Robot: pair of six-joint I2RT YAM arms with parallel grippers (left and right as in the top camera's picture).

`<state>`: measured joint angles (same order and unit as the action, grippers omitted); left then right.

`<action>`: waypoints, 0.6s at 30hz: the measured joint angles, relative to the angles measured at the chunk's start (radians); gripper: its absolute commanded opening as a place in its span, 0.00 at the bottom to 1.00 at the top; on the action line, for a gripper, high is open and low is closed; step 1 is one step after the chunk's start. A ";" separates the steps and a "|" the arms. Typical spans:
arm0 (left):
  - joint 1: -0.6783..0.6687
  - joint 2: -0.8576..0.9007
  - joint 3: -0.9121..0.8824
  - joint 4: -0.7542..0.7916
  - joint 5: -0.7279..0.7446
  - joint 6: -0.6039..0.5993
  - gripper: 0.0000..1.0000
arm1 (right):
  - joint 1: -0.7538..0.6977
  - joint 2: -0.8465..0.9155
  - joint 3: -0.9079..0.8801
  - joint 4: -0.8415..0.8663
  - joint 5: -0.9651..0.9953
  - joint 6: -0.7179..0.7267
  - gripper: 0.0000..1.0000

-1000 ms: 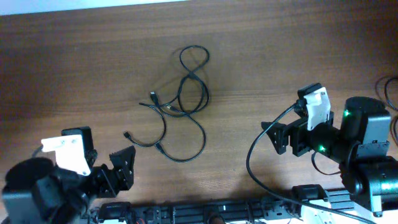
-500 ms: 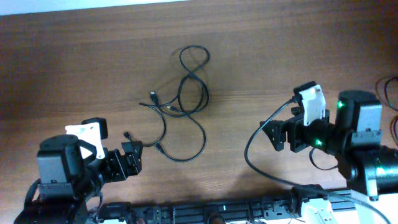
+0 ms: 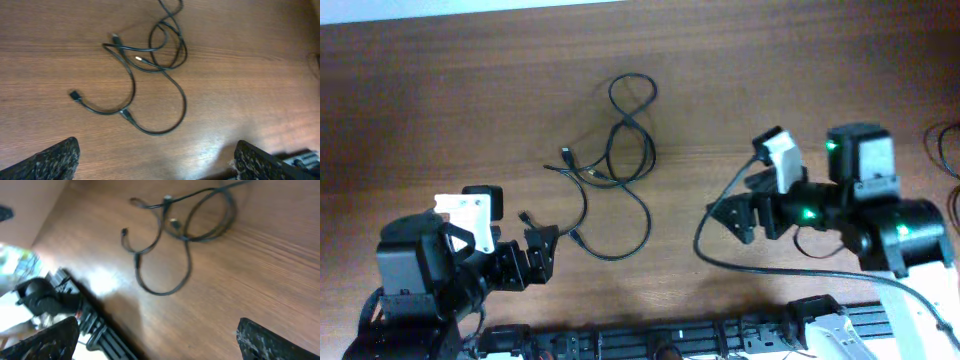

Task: Untangle cables
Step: 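Reach the right gripper to the remaining cable pile and grasp a cable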

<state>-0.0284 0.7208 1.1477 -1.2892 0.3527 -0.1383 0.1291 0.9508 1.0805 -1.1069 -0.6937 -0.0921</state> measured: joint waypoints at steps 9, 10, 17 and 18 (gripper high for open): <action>0.000 0.001 -0.001 -0.006 0.040 0.000 0.99 | 0.255 0.182 -0.003 0.355 0.201 0.230 0.99; 0.000 0.001 -0.001 -0.006 0.041 0.000 0.99 | 0.280 0.204 -0.003 0.401 0.207 0.259 0.99; 0.000 0.001 -0.002 -0.013 0.041 0.000 0.99 | 0.460 0.372 -0.004 0.579 0.226 0.230 0.91; 0.000 0.001 -0.002 -0.027 0.041 0.000 0.99 | 0.481 0.400 -0.004 0.605 0.226 0.192 0.91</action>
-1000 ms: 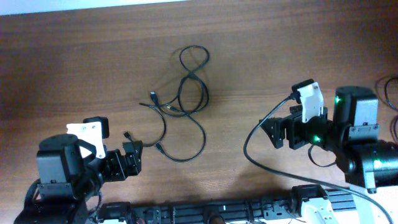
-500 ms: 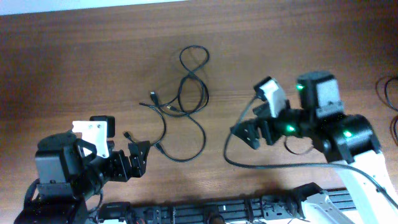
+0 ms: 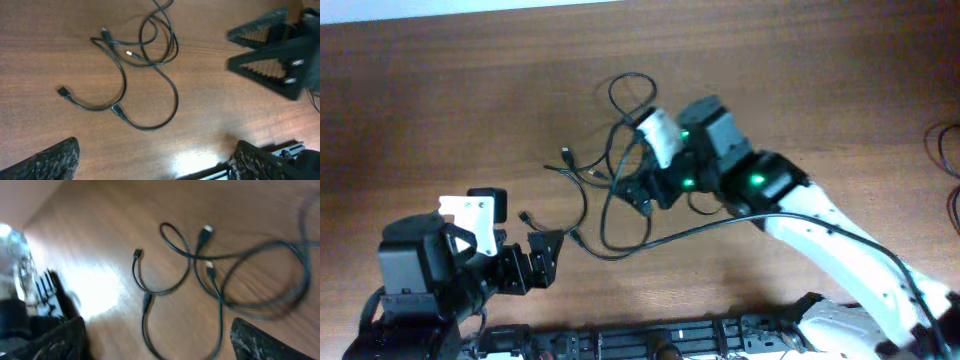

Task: Untangle cables
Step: 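Reach the right gripper to the remaining cable pile and grasp a cable, then lift the grasped cable and pull it free of the pile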

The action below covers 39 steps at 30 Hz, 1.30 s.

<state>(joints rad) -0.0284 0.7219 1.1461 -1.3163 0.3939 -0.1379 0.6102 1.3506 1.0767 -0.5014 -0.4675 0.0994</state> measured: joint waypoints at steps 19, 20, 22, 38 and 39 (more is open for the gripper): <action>0.000 0.000 0.000 -0.015 0.000 0.000 0.99 | 0.020 0.364 0.000 0.342 0.075 -0.418 0.92; 0.000 0.000 0.000 -0.011 0.000 0.000 0.99 | 0.020 0.387 0.000 0.371 0.075 -0.423 0.91; 0.000 0.000 0.000 -0.006 0.000 0.000 0.99 | 0.020 0.416 0.000 0.404 0.076 -0.426 0.86; 0.000 0.000 0.000 0.013 0.000 0.000 0.99 | 0.020 0.554 -0.002 0.658 0.131 -0.396 0.04; 0.000 0.000 0.000 0.011 0.000 0.000 0.99 | 0.020 0.554 -0.002 0.682 0.132 -0.369 0.04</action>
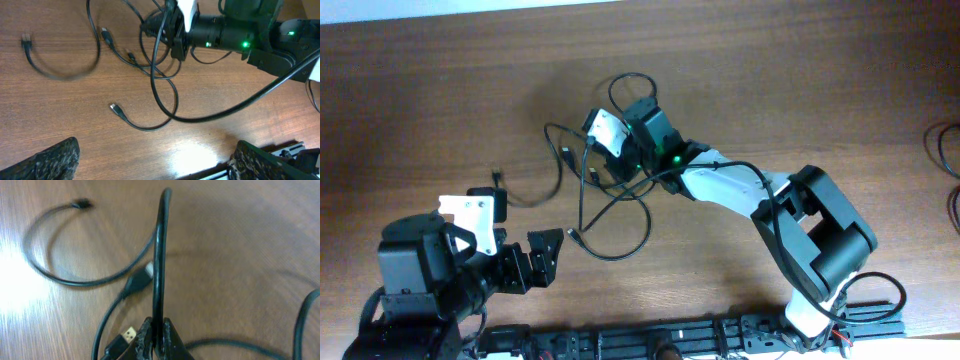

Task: Untangle cables
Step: 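Lift the grasped cable and pull it free of the pile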

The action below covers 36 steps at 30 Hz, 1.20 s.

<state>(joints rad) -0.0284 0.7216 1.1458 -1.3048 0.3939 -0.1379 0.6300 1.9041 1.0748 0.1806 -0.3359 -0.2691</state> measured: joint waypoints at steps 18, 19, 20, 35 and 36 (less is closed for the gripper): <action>0.000 0.000 0.000 -0.018 0.045 0.000 0.99 | 0.000 -0.534 0.000 0.100 0.002 0.192 0.04; 0.000 0.000 0.000 -0.018 0.051 0.000 0.99 | 0.000 -0.562 0.000 0.100 -0.006 0.192 0.04; 0.000 0.000 0.000 -0.018 0.056 0.000 0.99 | 0.000 -0.586 0.000 0.100 -0.019 0.192 0.04; 0.000 0.000 0.000 -0.018 0.079 0.000 0.99 | -0.027 -0.608 0.001 -0.505 -0.151 -0.023 0.04; 0.000 0.000 0.000 -0.018 0.079 0.000 0.99 | -0.034 -0.600 0.000 -0.539 -0.132 -0.050 0.04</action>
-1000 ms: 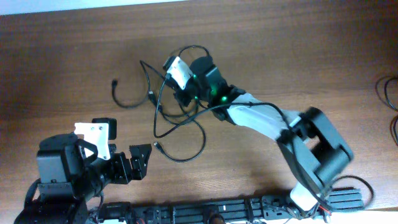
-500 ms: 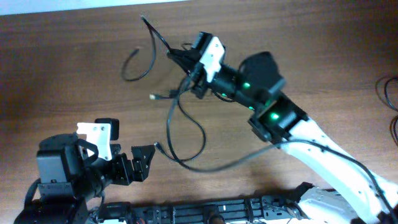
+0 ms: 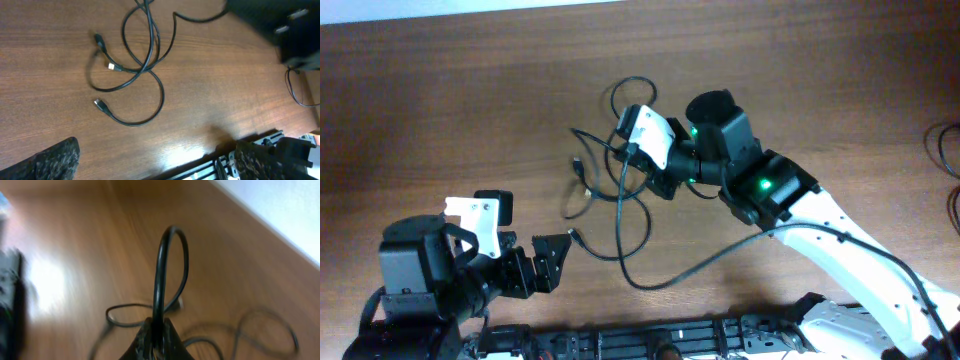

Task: Untangle cables
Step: 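Lift the grasped cable and pull it free of the pile, then carry the cable to the right side and release it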

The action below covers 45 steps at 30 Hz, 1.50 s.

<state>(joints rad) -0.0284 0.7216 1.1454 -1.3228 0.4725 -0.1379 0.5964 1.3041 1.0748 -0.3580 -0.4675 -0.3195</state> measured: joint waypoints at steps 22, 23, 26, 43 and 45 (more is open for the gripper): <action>0.000 0.000 0.000 0.003 0.000 0.000 0.99 | -0.034 -0.083 0.000 0.271 0.367 -0.210 0.04; 0.000 0.000 0.000 0.003 0.000 0.000 0.99 | -0.034 -0.087 0.000 0.281 0.369 -0.181 0.04; 0.000 0.000 0.000 0.003 0.000 0.000 0.99 | -0.034 -0.098 0.000 0.290 0.401 -0.087 0.04; 0.000 0.000 0.000 0.003 0.000 0.000 0.99 | -0.157 -0.123 0.000 0.283 0.911 0.032 0.03; 0.000 0.000 0.000 0.003 0.000 0.000 0.99 | -0.209 -0.124 0.000 0.273 0.897 0.032 0.04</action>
<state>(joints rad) -0.0284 0.7216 1.1450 -1.3197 0.4721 -0.1375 0.3878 1.1805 1.0748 -0.0849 0.4294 -0.2874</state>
